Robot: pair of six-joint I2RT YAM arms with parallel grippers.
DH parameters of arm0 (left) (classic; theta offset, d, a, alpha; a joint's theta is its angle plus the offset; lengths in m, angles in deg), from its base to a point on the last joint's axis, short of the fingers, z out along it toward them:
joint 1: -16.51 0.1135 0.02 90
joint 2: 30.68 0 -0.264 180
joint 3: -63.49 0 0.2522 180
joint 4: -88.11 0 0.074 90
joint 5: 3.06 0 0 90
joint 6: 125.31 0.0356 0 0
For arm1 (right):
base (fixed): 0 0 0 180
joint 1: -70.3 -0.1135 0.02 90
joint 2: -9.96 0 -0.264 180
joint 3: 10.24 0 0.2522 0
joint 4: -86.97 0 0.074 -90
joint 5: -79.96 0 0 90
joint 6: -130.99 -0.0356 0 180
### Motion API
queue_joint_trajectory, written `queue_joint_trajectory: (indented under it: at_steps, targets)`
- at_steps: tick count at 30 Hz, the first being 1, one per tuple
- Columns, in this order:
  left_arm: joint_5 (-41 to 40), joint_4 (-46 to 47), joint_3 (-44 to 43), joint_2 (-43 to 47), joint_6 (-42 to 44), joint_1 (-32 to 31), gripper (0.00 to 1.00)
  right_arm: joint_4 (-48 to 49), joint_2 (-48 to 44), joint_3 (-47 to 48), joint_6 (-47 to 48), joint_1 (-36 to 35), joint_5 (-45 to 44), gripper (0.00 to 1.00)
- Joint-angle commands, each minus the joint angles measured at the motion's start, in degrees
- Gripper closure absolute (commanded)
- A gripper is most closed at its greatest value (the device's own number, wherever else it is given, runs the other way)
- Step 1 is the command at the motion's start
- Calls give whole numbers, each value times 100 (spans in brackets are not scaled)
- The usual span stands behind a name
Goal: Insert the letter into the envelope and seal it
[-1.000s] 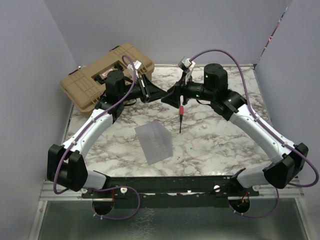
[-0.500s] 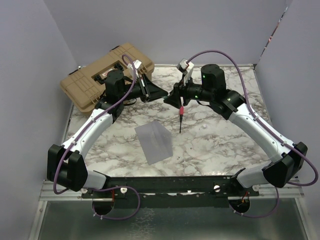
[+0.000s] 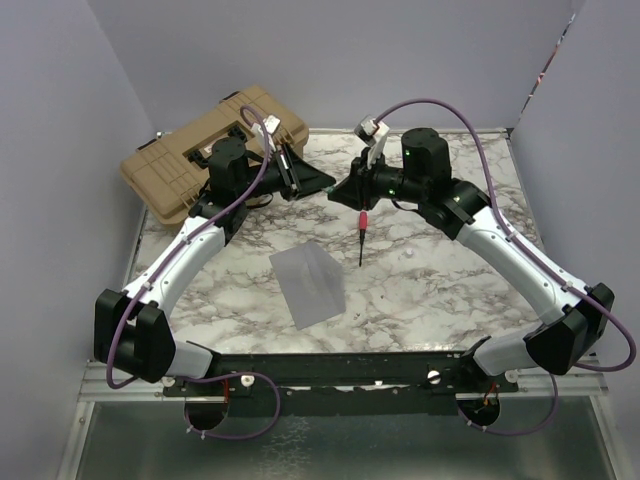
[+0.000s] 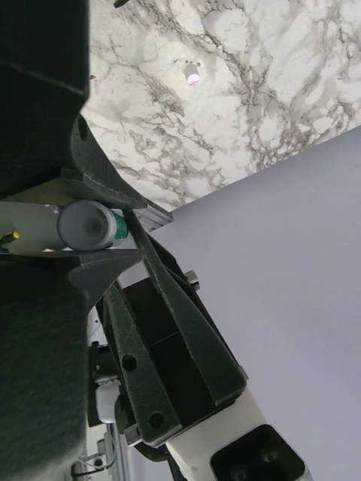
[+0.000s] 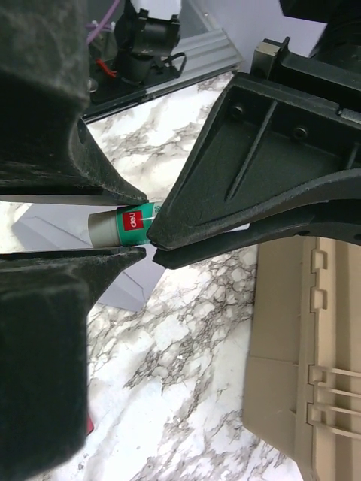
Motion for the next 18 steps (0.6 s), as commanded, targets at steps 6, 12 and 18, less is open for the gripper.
queue_joint_trajectory:
  at_steps: [6,12,18]
  targets:
    - [-2200,1462,610,961,340,-215,59,1826,52,-492,-2839,-38,-356,100]
    - [-2405,1928,1116,1167,440,-232,48,3016,26,-704,-4382,-42,-488,100]
    - [-2368,2110,1330,1253,500,-234,54,3403,122,-682,-4670,-40,60,100]
